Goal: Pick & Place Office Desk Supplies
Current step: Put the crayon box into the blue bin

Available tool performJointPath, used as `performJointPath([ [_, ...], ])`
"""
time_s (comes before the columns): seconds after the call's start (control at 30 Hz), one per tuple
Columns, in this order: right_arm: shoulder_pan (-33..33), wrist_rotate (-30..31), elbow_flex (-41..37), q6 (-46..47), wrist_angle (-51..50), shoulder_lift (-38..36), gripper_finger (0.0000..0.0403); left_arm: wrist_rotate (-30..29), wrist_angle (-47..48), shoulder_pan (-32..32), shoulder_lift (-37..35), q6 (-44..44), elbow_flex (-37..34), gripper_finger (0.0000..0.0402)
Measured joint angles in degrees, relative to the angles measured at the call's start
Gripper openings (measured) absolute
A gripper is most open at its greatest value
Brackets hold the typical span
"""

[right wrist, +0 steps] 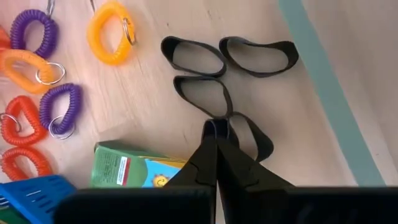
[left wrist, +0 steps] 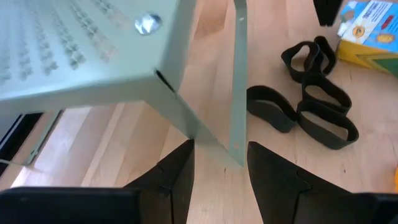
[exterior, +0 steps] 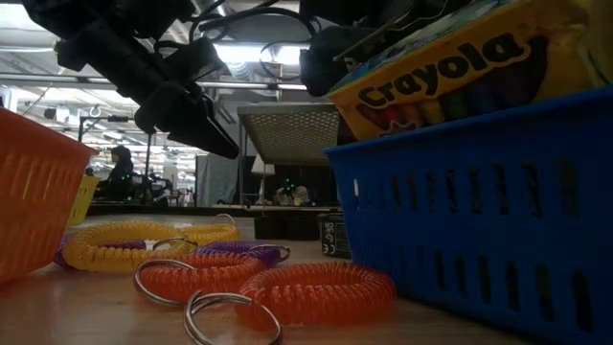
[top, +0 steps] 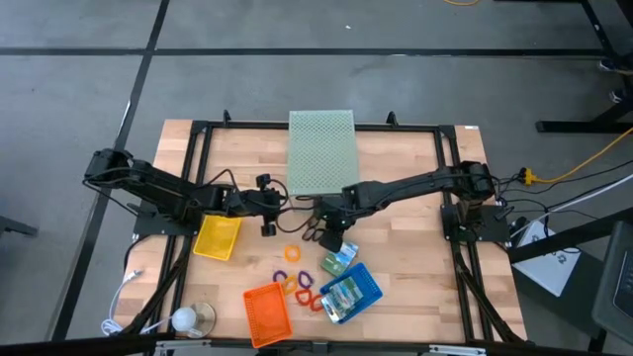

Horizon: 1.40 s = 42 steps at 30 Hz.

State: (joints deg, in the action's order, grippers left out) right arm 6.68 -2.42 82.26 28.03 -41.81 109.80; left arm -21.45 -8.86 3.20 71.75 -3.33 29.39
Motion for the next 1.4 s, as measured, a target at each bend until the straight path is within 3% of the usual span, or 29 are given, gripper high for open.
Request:
performJointPath([
  [0.13, -0.1, -0.8, 0.0, -0.2, 0.7, 0.1, 0.0000, 0.0, 0.4, 0.0, 0.0, 0.1, 0.0, 0.0143],
  [0.37, -0.1, -7.4, 0.1, -1.6, 8.0, 1.2, 0.0000, 0.1, 0.7, 0.0, 0.0, 0.2, 0.0, 0.0143],
  [1.4, 1.6, -18.5, 0.1, -2.9, 18.2, 6.1, 0.0000, 0.2, 5.6, 0.0, 0.0, 1.4, 0.0, 0.0143],
])
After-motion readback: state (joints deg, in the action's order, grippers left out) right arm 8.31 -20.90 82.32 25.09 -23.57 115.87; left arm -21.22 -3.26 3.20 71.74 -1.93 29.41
